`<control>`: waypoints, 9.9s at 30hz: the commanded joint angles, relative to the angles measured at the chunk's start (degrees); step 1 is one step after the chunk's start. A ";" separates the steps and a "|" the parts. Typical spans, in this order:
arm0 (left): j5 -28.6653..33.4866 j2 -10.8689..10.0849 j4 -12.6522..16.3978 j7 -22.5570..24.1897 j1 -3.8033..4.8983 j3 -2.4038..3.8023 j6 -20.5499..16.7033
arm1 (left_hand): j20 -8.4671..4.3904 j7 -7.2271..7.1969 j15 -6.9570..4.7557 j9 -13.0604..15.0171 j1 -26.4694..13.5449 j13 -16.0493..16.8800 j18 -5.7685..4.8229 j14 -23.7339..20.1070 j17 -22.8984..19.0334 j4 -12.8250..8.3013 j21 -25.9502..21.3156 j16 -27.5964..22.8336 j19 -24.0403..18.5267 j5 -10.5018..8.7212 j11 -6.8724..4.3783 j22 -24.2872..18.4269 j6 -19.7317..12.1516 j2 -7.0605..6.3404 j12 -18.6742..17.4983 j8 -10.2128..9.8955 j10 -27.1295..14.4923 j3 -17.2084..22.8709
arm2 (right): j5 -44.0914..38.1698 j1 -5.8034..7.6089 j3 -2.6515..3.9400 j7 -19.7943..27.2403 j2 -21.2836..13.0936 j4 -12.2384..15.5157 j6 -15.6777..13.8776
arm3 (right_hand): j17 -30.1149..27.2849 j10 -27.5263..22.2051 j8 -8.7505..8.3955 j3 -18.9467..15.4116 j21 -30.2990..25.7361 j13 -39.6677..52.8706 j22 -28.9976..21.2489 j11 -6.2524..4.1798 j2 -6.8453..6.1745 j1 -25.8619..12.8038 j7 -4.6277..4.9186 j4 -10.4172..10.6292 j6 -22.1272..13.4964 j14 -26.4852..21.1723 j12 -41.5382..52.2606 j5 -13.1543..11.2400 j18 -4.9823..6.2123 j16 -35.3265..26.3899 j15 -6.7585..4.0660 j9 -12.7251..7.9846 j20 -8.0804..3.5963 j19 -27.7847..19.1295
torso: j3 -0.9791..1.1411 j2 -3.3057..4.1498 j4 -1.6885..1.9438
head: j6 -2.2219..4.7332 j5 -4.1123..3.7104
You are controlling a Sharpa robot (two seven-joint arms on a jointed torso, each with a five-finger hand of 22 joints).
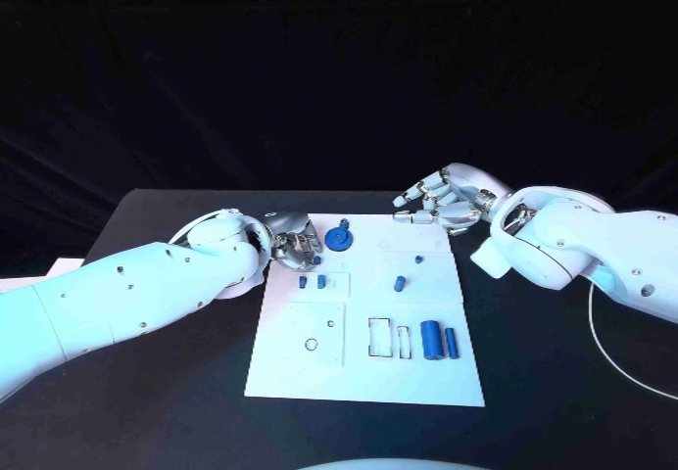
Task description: Assemble the parts on the task board
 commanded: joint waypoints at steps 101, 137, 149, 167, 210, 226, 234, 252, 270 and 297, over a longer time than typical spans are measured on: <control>91.85 -13.53 11.78 29.13 -0.85 -0.71 -8.01 | 1.69 1.11 1.41 0.32 -1.04 1.82 5.35 -12.22 -26.89 -0.34 -35.32 -15.73 -13.06 0.77 0.65 -19.70 5.95 4.29 5.58 4.27 0.23 -3.20 | -53.73 -5.86 0.38 -13.31 3.12 -1.12 7.02 | -6.11 0.63 -2.26 34.04 -0.15 -56.26 1.55 -0.22 -6.33 2.63 -1.89 -7.38 14.12 2.14 -50.72 -14.20 0.14 -4.86 -0.90 2.30 -0.73 1.51 | -0.01 -0.01 -0.02 | 0.67 -2.55; 91.37 -12.82 12.68 28.54 -0.93 -0.72 -7.11 | 1.73 1.25 1.49 0.26 -0.70 1.84 5.41 -12.50 -27.33 -0.66 -35.93 -15.82 -13.22 0.90 0.77 -20.09 5.64 4.35 5.82 4.19 -0.22 -3.44 | -50.50 -11.44 0.60 -9.25 14.30 4.09 9.46 | -6.27 0.69 -2.43 34.67 -0.38 -56.26 1.20 0.08 -6.12 1.65 -1.52 -8.19 14.06 2.12 -51.09 -14.69 0.24 -4.77 -0.49 2.66 -0.39 1.22 | -0.14 0.07 -0.14 | -0.65 1.58; 91.28 -12.99 13.02 28.52 -0.93 -0.72 -7.07 | 1.73 1.27 1.50 0.25 -0.70 1.85 5.41 -12.55 -27.46 -0.66 -36.00 -15.88 -13.24 0.90 0.79 -20.14 5.62 4.34 5.84 4.19 -0.25 -3.48 | -50.48 -13.02 0.55 -8.33 16.09 2.59 10.63 | -6.29 0.68 -2.44 34.69 -0.43 -56.26 1.12 0.11 -6.12 1.63 -1.47 -8.27 14.04 2.11 -51.10 -14.66 0.26 -4.78 -0.47 2.68 -0.38 1.16 | -0.04 0.04 -0.05 | -1.03 2.03; 91.28 -13.20 13.09 28.32 -0.93 -0.72 -6.95 | 1.73 1.27 1.50 0.25 -0.70 1.85 5.41 -12.55 -27.46 -0.66 -36.00 -15.88 -13.24 0.90 0.79 -20.14 5.62 4.34 5.84 4.19 -0.25 -3.48 | -50.73 -13.36 0.44 -8.78 17.03 1.71 12.29 | -6.35 0.69 -2.44 34.67 -0.49 -56.25 1.03 0.19 -6.08 1.43 -1.37 -8.36 14.05 2.09 -51.12 -14.68 0.29 -4.80 -0.41 2.73 -0.33 1.10 | -0.07 0.07 -0.06 | -1.61 2.33; 90.65 -13.51 12.89 27.77 -0.93 -0.72 -7.15 | 1.76 1.32 1.54 0.24 -0.72 1.87 5.42 -12.62 -27.55 -0.70 -36.20 -15.85 -13.28 0.90 0.84 -20.28 5.54 4.36 5.99 4.19 -0.39 -3.66 | -49.99 -12.59 0.64 -9.07 11.68 5.52 3.05 | -10.79 -11.73 -3.08 27.77 -4.31 -56.24 -4.02 2.76 -9.02 -2.94 0.46 -10.03 5.38 0.71 -50.17 -11.88 1.46 -7.56 1.76 0.66 1.76 -2.25 | -0.03 -0.07 -0.24 | -1.09 1.23; 90.65 -13.36 12.96 27.81 -0.94 -0.74 -6.91 | 1.76 1.32 1.54 0.24 -0.72 1.87 5.42 -12.62 -27.55 -0.70 -36.20 -15.85 -13.28 0.90 0.84 -20.28 5.54 4.36 5.99 4.19 -0.39 -3.66 | -50.84 -7.10 1.08 -13.86 -0.35 8.34 10.16 | -11.41 -14.12 -2.92 23.14 -4.73 -56.33 -4.22 2.19 -9.36 -2.60 -2.41 -9.81 4.40 0.83 -49.51 -12.72 1.48 -7.99 0.27 0.24 0.68 -1.97 | 0.05 0.05 -0.21 | 0.10 -0.48; 90.65 -13.29 12.85 27.80 -1.03 -0.75 -6.76 | 1.76 1.32 1.54 0.24 -0.72 1.87 5.42 -12.62 -27.55 -0.70 -36.20 -15.85 -13.28 0.90 0.84 -20.28 5.54 4.36 5.99 4.19 -0.39 -3.66 | -51.14 -7.29 0.79 -13.55 -0.79 7.41 12.26 | -11.51 -14.08 -2.83 22.63 -4.78 -56.28 -4.23 2.01 -9.05 -2.12 -2.57 -9.79 4.57 0.86 -49.23 -12.70 1.46 -8.08 -0.02 0.27 0.36 -1.90 | 0.02 0.06 -0.03 | 0.08 -0.63; 90.65 -13.50 12.66 27.69 -1.10 -0.75 -6.76 | 1.78 1.32 1.56 0.25 -0.67 1.90 5.43 -12.69 -27.72 -0.73 -36.31 -15.86 -13.29 0.89 0.85 -20.36 5.53 4.46 6.12 4.22 -0.47 -3.76 | -50.49 -8.69 0.48 -12.14 1.98 5.74 12.51 | -11.03 -9.46 -2.76 23.28 -4.44 -56.33 -3.59 1.27 -6.55 -0.59 -2.03 -9.68 6.01 1.23 -46.66 -12.11 1.21 -7.64 0.18 0.35 0.24 -1.12 | -0.04 0.07 0.00 | -0.26 -0.40; 90.65 -13.59 12.60 27.72 -1.10 -0.75 -6.81 | 1.78 1.32 1.56 0.25 -0.67 1.90 5.43 -12.69 -27.72 -0.73 -36.31 -15.86 -13.29 0.89 0.85 -20.36 5.53 4.46 6.12 4.22 -0.47 -3.76 | -50.50 -8.78 0.48 -12.56 2.83 5.26 11.54 | -9.12 -4.74 -2.34 26.07 -2.65 -56.26 -1.16 0.66 -6.20 -0.63 -1.38 -9.27 7.63 1.73 -46.21 -12.44 0.73 -5.86 0.06 0.58 0.29 0.51 | -0.03 0.05 -0.04 | -0.41 -0.40; 90.65 -13.63 12.46 27.28 -1.13 -0.79 -6.46 | 1.79 1.30 1.56 0.26 -0.55 1.92 5.46 -12.75 -27.84 -0.82 -36.46 -15.86 -13.32 0.88 0.83 -20.46 5.54 4.53 6.26 4.27 -0.51 -3.82 | -47.59 -7.71 0.95 -12.60 0.19 11.19 4.57 | -7.27 2.25 0.15 31.01 0.41 -55.29 3.00 -0.77 -3.78 -0.40 -2.03 -10.16 13.08 2.04 -46.38 -15.68 -0.15 -3.96 -1.09 2.42 -0.82 2.73 | -0.10 -0.07 -0.03 | -0.52 -0.46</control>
